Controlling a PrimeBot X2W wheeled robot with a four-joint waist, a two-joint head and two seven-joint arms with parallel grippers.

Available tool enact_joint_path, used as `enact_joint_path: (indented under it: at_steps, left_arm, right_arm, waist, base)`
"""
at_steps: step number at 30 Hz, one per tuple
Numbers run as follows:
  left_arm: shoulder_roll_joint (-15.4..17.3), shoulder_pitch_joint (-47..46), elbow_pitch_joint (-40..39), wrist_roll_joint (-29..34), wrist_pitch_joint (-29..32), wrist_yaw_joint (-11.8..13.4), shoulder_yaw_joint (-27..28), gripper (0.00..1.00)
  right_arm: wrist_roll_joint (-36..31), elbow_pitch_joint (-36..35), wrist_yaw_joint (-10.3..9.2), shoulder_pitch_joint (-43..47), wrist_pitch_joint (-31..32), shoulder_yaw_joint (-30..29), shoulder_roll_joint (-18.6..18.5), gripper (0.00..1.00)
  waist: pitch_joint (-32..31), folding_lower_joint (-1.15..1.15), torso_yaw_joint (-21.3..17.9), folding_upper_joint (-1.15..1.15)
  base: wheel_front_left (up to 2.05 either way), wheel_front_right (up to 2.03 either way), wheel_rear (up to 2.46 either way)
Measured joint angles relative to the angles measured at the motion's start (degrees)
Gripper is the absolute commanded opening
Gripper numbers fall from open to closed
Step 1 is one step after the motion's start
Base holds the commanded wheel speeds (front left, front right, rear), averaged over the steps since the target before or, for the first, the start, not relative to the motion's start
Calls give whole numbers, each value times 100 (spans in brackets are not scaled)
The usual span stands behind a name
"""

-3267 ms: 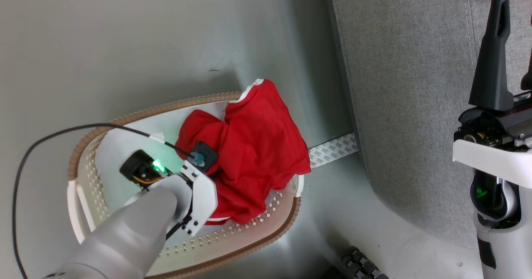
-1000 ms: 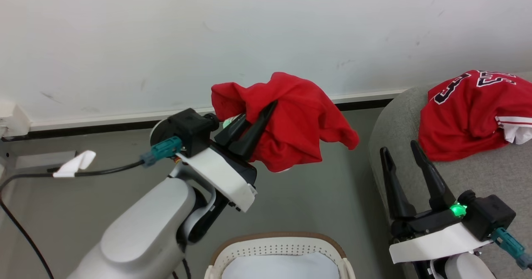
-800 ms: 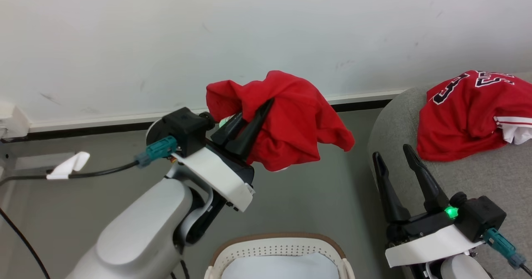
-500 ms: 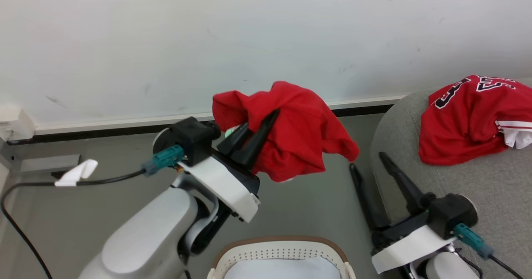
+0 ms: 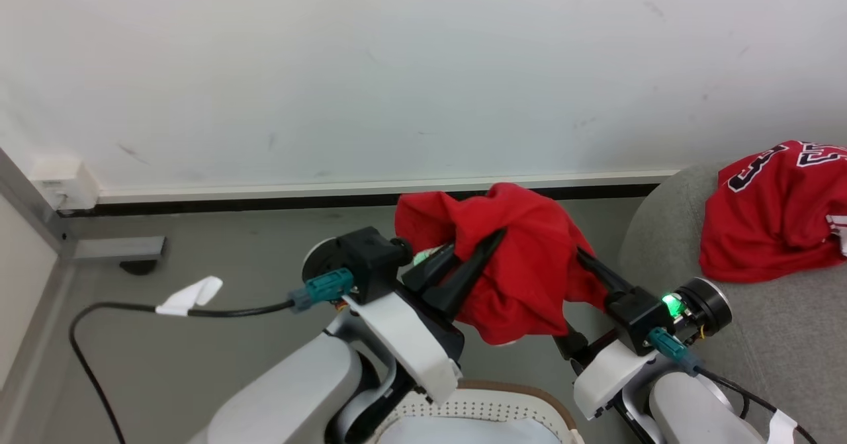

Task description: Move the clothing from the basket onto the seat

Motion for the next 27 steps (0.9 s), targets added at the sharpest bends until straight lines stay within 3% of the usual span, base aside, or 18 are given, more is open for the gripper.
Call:
enact_joint_path:
  at_steps: [10,11,12,13,27]
  left_arm:
    - [-151,90,-82,0,118,-53,-288,0]
    - [-154,107,-81,0,134,-55,-309,0]
    - [-155,128,-76,0,141,-55,-325,0]
    - [-154,138,-69,0,141,-54,-331,0]
    - [-84,149,1,-37,96,11,-268,0]
  right_arm:
    - [105,906,0,-488,-172,111,46,100]
    - [148,977,0,-530,-182,185,52,80]
    - [201,1025,0,-557,-213,253,63,27]
    - [272,1066,0,-575,-223,312,73,0]
    - [899,1209,0,-667,-299,470,66,0]
  waist:
    - [-114,0,274,0]
    - [-123,0,298,0]
    - [-133,0,319,0]
    - [-140,0,337,0]
    - [-138,0,312,0]
  base:
    - [0,0,0]
    - [0,0,0]
    - [0,0,0]
    - [0,0,0]
    - [0,0,0]
